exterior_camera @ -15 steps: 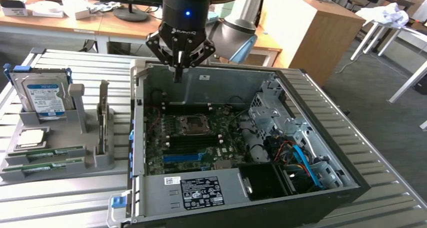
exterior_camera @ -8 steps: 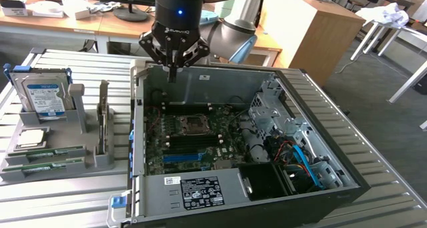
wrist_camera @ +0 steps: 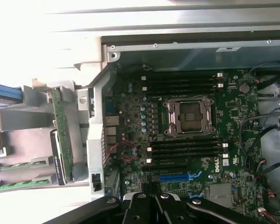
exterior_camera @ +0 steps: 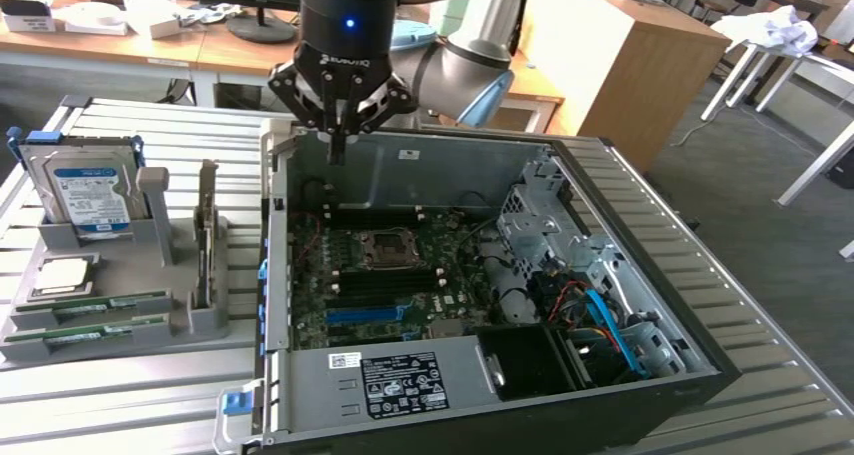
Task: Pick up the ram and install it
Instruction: 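Press down the ram until it locks into place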
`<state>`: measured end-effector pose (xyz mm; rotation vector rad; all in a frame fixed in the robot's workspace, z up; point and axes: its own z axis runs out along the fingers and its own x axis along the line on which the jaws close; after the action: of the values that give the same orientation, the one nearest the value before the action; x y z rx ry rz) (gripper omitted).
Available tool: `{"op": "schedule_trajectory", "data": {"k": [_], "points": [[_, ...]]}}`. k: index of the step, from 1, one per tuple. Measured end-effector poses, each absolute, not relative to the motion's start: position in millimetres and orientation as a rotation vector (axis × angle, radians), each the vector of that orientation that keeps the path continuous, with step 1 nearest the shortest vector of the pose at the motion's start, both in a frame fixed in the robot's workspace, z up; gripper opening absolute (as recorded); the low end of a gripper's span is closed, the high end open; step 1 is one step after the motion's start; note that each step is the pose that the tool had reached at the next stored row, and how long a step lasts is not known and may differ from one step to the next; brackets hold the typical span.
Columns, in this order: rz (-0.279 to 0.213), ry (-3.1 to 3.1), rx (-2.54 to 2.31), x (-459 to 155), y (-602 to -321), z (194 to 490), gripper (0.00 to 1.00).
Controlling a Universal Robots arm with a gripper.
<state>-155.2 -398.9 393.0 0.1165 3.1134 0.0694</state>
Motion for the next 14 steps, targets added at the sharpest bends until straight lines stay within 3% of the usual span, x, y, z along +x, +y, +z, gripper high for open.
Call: {"op": "schedule_trajectory", "data": {"k": [14], "points": [[0.07, 3.113, 0.117, -176.6, -398.9, 392.9, 0.1]]}}
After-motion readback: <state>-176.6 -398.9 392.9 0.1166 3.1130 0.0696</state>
